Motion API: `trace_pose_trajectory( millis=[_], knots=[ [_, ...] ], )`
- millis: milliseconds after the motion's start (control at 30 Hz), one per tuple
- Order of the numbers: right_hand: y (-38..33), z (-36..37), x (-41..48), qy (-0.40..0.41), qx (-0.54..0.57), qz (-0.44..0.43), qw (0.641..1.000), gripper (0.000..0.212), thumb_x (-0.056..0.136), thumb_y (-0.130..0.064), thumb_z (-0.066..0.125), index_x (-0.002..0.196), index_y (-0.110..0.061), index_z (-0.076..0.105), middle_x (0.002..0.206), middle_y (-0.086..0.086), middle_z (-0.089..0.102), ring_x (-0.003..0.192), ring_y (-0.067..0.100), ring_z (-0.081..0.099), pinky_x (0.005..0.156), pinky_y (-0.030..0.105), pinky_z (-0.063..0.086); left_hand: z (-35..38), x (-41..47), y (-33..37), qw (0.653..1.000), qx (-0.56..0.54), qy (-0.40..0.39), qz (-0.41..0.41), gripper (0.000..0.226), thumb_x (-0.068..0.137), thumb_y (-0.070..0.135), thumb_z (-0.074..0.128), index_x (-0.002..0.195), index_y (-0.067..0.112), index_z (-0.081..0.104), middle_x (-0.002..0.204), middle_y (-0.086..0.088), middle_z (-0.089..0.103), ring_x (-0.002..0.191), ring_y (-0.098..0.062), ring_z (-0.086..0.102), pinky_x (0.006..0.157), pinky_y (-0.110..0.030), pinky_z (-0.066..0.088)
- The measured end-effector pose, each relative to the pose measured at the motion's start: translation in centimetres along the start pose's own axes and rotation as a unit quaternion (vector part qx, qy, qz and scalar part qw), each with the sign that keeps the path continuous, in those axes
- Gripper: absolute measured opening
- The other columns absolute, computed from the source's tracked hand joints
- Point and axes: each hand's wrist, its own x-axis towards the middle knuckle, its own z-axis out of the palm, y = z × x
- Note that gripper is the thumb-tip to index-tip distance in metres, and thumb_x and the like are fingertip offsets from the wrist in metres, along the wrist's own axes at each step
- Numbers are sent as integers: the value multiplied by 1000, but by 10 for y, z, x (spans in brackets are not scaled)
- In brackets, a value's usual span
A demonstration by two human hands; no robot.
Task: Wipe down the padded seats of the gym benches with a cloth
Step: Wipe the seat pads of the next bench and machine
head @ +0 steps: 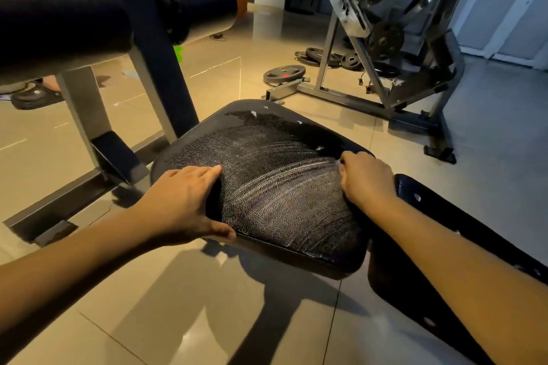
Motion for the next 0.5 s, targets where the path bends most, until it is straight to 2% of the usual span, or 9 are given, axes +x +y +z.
trace_pose_trajectory(
  millis=[67,100,167,233,300,333,400,500],
  knots=[
    [-2,0,-2,8,-21,3,1000,18,101,-21,51,117,-14,58,106,10,62,92,34,63,68,37,42,1,0,0,1000,-2,2,-2,166,22,111,0,162,23,6,168,5,18,153,-16,19,124,-36,15],
    [-17,-1,-9,5,-20,-30,999,19,100,-21,53,118,-14,57,108,9,62,93,33,63,68,38,42,1,0,0,1000,-3,3,-2,166,22,111,0,162,23,6,168,5,19,153,-16,19,124,-36,15],
    [-61,-10,-28,5,50,-124,991,19,100,-24,55,118,-19,57,109,5,62,94,28,63,73,37,49,0,2,-1,1000,-4,0,0,166,22,112,2,162,24,6,168,5,19,153,-15,19,124,-36,16],
    [-96,-22,-49,-9,152,-245,957,17,101,-27,55,117,-22,60,105,1,63,91,23,62,77,39,53,0,3,0,1000,-6,0,-1,165,22,112,3,162,24,6,167,6,20,153,-15,19,123,-35,16],
    [-105,-24,-53,-28,221,-306,926,20,102,-30,56,119,-23,63,106,-2,65,92,21,63,79,39,53,-1,4,-1,1000,-5,3,-2,164,24,112,6,162,24,6,167,6,20,152,-15,20,123,-35,17],
    [-97,-23,-46,-35,236,-286,928,21,103,-32,54,121,-24,63,108,-4,66,96,19,63,83,40,53,0,4,-2,1000,-4,4,1,163,25,112,7,162,24,7,167,5,21,152,-15,21,123,-35,17],
    [-68,-14,-24,-53,215,-178,959,25,105,-36,49,123,-26,63,113,-4,67,101,19,62,91,41,53,2,2,-3,1000,-6,13,6,160,28,112,7,162,24,8,167,5,21,152,-15,21,124,-36,17],
    [-21,-3,5,-21,91,6,996,24,105,-31,48,124,-21,59,112,6,67,96,29,64,83,43,55,4,0,-4,1000,-6,27,7,159,30,112,5,162,24,9,167,5,22,152,-15,22,124,-35,17]
  ],
)
